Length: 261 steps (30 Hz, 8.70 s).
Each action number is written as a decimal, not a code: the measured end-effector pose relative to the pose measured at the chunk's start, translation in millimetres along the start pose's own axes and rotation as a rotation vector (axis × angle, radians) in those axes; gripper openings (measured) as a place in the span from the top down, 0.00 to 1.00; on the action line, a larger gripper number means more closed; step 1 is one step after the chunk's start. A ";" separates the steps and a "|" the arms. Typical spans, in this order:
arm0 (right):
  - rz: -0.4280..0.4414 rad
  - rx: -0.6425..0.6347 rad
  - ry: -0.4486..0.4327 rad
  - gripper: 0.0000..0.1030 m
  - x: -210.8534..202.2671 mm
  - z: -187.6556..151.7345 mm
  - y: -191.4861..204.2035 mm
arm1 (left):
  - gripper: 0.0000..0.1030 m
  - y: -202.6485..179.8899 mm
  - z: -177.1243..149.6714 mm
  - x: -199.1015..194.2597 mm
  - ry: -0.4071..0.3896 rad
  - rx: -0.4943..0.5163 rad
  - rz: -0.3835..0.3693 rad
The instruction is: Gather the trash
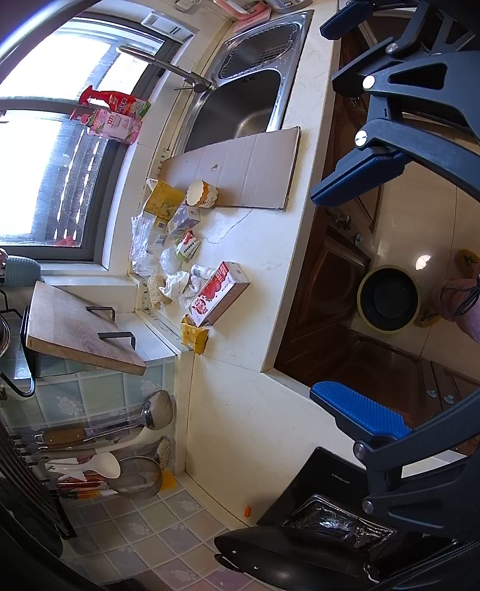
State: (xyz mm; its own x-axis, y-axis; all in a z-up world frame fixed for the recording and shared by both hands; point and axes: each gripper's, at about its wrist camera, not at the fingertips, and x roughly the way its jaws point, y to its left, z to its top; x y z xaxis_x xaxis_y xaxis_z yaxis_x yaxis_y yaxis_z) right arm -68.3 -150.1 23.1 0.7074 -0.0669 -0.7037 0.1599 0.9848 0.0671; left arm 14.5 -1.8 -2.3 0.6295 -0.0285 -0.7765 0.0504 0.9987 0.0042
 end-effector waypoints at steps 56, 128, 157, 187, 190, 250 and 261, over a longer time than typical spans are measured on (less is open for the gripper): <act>0.252 -0.126 0.173 0.08 112.1 70.3 39.4 | 0.10 84.0 64.6 88.9 0.073 -0.124 0.066; 0.261 0.083 0.314 0.45 261.1 46.0 41.4 | 0.95 108.1 158.5 350.9 0.060 -0.043 -0.058; 0.442 -0.046 0.485 0.44 171.1 -83.5 25.8 | 0.96 85.1 -76.0 185.9 0.290 -0.104 -0.217; 0.341 -0.124 0.676 0.34 501.3 -383.1 52.4 | 0.46 101.2 -309.5 509.8 0.557 -0.106 -0.130; 0.318 -0.119 0.703 0.34 509.7 -391.1 43.3 | 0.46 99.6 -318.4 516.8 0.579 -0.089 -0.111; 0.312 -0.017 0.132 0.34 61.3 -9.3 -26.1 | 0.14 32.2 14.6 8.9 -0.066 0.109 -0.154; 0.210 0.041 0.058 0.34 81.7 43.0 -41.0 | 0.11 29.4 80.3 34.6 -0.122 0.125 -0.196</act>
State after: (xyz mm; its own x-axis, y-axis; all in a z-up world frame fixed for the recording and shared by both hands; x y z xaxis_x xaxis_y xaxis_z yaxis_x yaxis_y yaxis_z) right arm 12.5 -202.8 -6.8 0.6873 0.1493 -0.7108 0.0422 0.9688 0.2443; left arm 100.0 23.2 21.6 0.6870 -0.2329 -0.6883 0.2711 0.9610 -0.0546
